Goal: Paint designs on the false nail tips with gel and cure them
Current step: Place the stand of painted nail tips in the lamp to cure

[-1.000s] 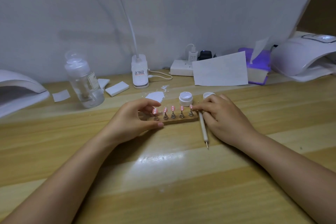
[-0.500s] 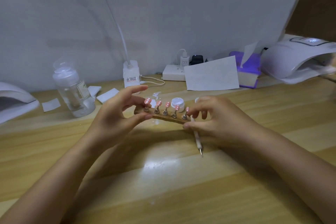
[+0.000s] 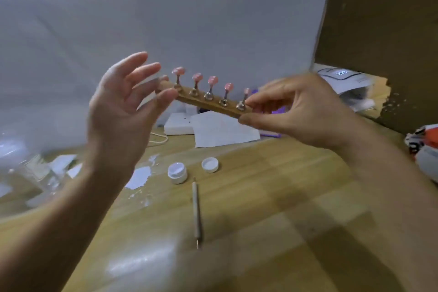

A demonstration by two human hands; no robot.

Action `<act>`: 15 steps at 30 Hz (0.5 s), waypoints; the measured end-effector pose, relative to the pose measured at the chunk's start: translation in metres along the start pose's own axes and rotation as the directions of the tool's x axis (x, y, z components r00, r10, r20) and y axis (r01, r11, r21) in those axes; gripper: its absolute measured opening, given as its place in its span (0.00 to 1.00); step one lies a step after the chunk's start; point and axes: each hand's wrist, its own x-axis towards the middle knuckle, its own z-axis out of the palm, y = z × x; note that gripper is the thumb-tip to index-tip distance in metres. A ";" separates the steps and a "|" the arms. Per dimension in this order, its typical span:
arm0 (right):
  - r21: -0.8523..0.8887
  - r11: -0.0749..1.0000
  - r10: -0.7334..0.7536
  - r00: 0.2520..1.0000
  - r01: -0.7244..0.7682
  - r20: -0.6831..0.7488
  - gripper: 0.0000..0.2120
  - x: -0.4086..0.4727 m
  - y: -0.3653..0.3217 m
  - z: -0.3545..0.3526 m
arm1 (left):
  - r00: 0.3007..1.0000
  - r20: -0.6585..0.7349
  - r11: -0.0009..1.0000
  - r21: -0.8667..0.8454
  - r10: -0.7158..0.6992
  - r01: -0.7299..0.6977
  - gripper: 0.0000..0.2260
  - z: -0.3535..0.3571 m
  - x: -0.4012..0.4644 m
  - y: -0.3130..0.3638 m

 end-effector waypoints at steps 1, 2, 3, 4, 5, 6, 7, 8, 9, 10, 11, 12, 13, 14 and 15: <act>0.004 0.999 0.039 0.997 -0.039 -0.059 0.09 -0.001 0.007 -0.012 | 0.999 -0.028 0.999 -0.044 -0.019 0.017 0.21 0.020 0.007 -0.001; -0.001 0.997 0.082 0.990 -0.083 -0.113 0.09 -0.002 0.015 -0.024 | 0.997 -0.058 0.995 -0.092 -0.053 0.047 0.20 0.040 0.012 -0.004; -0.015 0.991 0.129 0.976 -0.134 -0.176 0.08 -0.005 0.024 -0.036 | 0.992 -0.083 0.987 -0.136 -0.097 0.085 0.17 0.062 0.014 -0.008; -0.032 0.981 0.179 0.953 -0.192 -0.245 0.07 -0.009 0.033 -0.048 | 0.984 -0.104 0.978 -0.166 -0.147 0.129 0.14 0.086 0.015 -0.013; -0.059 0.965 0.226 0.923 -0.256 -0.311 0.06 -0.014 0.043 -0.060 | 0.973 -0.111 0.963 -0.199 -0.204 0.179 0.11 0.108 0.013 -0.018; -0.087 0.940 0.278 0.887 -0.331 -0.369 0.05 -0.020 0.052 -0.071 | 0.960 -0.106 0.945 -0.235 -0.258 0.228 0.06 0.131 0.011 -0.024; -0.113 0.904 0.334 0.845 -0.413 -0.418 0.05 -0.026 0.061 -0.080 | 0.947 -0.092 0.926 -0.258 -0.307 0.276 0.02 0.152 0.007 -0.029; -0.123 0.859 0.396 0.798 -0.497 -0.455 0.06 -0.031 0.070 -0.087 | 0.940 -0.085 0.923 -0.234 -0.331 0.304 0.04 0.171 0.002 -0.035; -0.128 0.808 0.455 0.748 -0.575 -0.484 0.07 -0.037 0.079 -0.092 | 0.936 -0.065 0.924 -0.195 -0.347 0.329 0.08 0.188 -0.003 -0.043; -0.124 0.755 0.512 0.697 -0.644 -0.502 0.09 -0.041 0.087 -0.095 | 0.929 -0.044 0.919 -0.169 -0.367 0.356 0.10 0.204 -0.009 -0.049; -0.122 0.707 0.556 0.654 -0.697 -0.513 0.11 -0.044 0.095 -0.094 | 0.917 -0.014 0.905 -0.162 -0.399 0.392 0.11 0.217 -0.014 -0.055; -0.126 0.669 0.586 0.624 -0.733 -0.518 0.12 -0.046 0.104 -0.092 | 0.905 0.021 0.891 -0.161 -0.426 0.423 0.12 0.229 -0.018 -0.061; -0.140 0.639 0.601 0.604 -0.757 -0.524 0.12 -0.047 0.111 -0.089 | 0.892 0.054 0.878 -0.163 -0.448 0.451 0.12 0.240 -0.022 -0.066; -0.149 0.618 0.607 0.588 -0.772 -0.535 0.13 -0.048 0.118 -0.085 | 0.881 0.082 0.865 -0.166 -0.466 0.473 0.12 0.249 -0.023 -0.071; -0.150 0.606 0.602 0.574 -0.781 -0.556 0.12 -0.048 0.124 -0.081 | 0.869 0.103 0.852 -0.172 -0.483 0.494 0.12 0.256 -0.024 -0.075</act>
